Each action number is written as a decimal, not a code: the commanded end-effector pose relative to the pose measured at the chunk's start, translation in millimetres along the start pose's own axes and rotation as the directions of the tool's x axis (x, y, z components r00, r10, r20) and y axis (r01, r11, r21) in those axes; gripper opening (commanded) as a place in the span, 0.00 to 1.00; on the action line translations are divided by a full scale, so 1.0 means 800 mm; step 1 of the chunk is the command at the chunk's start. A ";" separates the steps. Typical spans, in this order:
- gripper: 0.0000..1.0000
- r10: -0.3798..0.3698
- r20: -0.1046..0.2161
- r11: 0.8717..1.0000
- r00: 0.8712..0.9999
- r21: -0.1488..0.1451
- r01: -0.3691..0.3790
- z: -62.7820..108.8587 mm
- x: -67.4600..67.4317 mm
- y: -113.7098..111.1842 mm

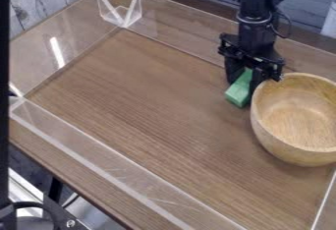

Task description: Put the green block in the brown bowl

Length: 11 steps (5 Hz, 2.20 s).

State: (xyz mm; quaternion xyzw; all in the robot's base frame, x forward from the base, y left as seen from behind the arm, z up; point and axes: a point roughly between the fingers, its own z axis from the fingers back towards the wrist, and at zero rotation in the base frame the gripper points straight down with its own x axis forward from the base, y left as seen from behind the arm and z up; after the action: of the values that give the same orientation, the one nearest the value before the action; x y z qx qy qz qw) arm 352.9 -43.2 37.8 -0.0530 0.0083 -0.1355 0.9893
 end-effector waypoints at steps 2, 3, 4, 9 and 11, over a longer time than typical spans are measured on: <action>0.00 0.006 0.103 1.000 0.995 0.004 -0.006 0.046 0.016 -0.003; 0.00 0.008 0.106 1.000 0.994 0.001 -0.008 0.050 0.015 -0.003; 0.00 0.010 0.109 1.000 0.994 -0.002 -0.010 0.054 0.015 -0.003; 0.00 0.193 0.268 0.977 0.944 0.040 -0.212 0.171 -0.017 0.098; 0.00 0.236 0.230 0.965 0.944 0.059 -0.255 0.175 -0.067 0.129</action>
State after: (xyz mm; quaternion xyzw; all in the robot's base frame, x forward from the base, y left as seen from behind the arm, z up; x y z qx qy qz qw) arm 332.2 81.8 140.9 -0.0354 -0.0643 -0.0029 0.9973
